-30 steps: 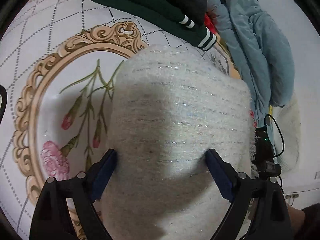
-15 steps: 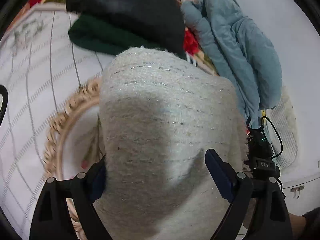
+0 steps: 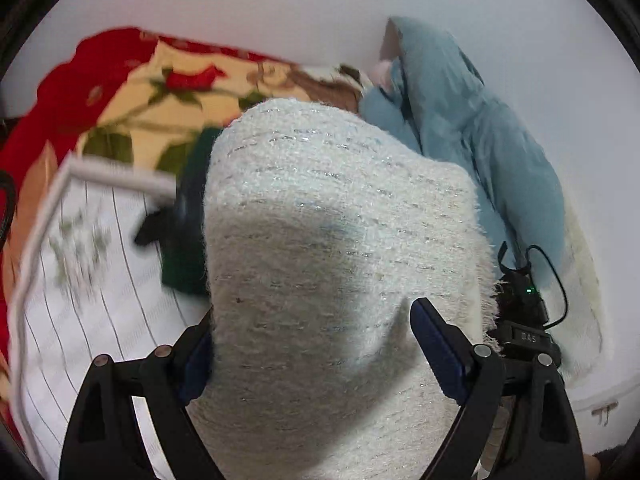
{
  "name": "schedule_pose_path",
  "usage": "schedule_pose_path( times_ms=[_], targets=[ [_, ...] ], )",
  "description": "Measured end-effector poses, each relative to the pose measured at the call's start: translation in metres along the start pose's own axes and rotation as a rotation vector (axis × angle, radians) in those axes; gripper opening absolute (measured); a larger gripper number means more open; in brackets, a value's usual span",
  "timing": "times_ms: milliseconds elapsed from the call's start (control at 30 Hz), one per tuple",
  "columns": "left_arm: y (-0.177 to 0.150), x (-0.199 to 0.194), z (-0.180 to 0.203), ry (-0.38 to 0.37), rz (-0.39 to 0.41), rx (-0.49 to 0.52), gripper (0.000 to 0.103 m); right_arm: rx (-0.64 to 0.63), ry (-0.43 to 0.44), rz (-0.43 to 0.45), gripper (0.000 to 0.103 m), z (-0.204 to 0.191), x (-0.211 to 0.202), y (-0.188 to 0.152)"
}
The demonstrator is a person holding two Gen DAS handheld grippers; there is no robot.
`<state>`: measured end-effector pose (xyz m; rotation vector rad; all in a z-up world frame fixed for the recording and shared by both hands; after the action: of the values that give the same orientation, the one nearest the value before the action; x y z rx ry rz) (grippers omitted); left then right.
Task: Fold large clothes
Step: 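Grasp the folded cardigan with both tools and carry it onto the green jacket, then open both tools and release the cardigan on the green jacket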
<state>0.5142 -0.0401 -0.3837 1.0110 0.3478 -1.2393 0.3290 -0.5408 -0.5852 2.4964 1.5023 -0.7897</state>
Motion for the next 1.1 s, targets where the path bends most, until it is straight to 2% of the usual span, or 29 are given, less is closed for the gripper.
schedule_pose_path(
  times_ms=[100,233,333,400,500,533,633,667,800,867,900,933,1000,1100],
  targets=[
    [0.056,0.021,-0.013,0.026,0.017,-0.002,0.089,-0.036,-0.018,0.001,0.059,-0.043,0.012,0.065],
    [0.105,0.062,-0.039,0.032,0.003,-0.018,0.088,-0.052,-0.064,-0.01,0.059,-0.069,0.033,0.139],
    [0.121,0.111,-0.063,0.086,-0.054,-0.015,0.088,-0.046,-0.139,-0.014,0.058,-0.068,0.055,0.182],
    [0.119,0.139,-0.076,0.125,-0.085,-0.008,0.088,-0.032,-0.216,-0.022,0.059,-0.051,0.069,0.21],
    [0.12,0.157,-0.078,0.156,-0.092,0.026,0.09,-0.016,-0.262,-0.028,0.064,-0.036,0.085,0.227],
    [0.12,0.159,-0.076,0.169,-0.088,0.047,0.09,-0.014,-0.266,-0.024,0.066,-0.03,0.079,0.235],
    [0.123,0.153,-0.071,0.191,-0.086,0.045,0.09,-0.011,-0.292,-0.016,0.075,-0.026,0.069,0.24],
    [0.126,0.151,-0.069,0.2,-0.083,0.045,0.09,-0.025,-0.318,-0.01,0.083,-0.028,0.068,0.233],
    [0.121,0.133,-0.061,0.264,-0.046,0.06,0.09,-0.108,-0.511,0.057,0.094,-0.053,0.053,0.205],
    [0.116,0.124,-0.054,0.33,-0.027,0.089,0.093,-0.159,-0.612,0.117,0.096,-0.069,0.049,0.179],
    [0.112,0.117,-0.05,0.356,-0.018,0.097,0.096,-0.188,-0.674,0.151,0.103,-0.076,0.04,0.17],
    [0.108,0.109,-0.046,0.376,-0.006,0.104,0.1,-0.211,-0.733,0.181,0.103,-0.083,0.032,0.161],
    [0.1,0.092,-0.039,0.413,0.025,0.107,0.1,-0.262,-0.839,0.249,0.103,-0.1,0.015,0.133],
    [0.081,0.059,-0.025,0.459,0.073,0.104,0.1,-0.322,-0.946,0.313,0.103,-0.119,-0.005,0.095]
  ],
)
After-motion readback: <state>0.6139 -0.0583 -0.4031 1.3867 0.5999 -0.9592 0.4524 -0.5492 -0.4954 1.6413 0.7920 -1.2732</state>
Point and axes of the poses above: each gripper's, at about its wrist camera, not at the fingertips, and x roughly the way its jaws point, z to its right, y to its top, the point moved 2 cm from there along x, roughly the way its jaws point, and after that the axes turned 6 degrees about -y, right-handed, at the moved point
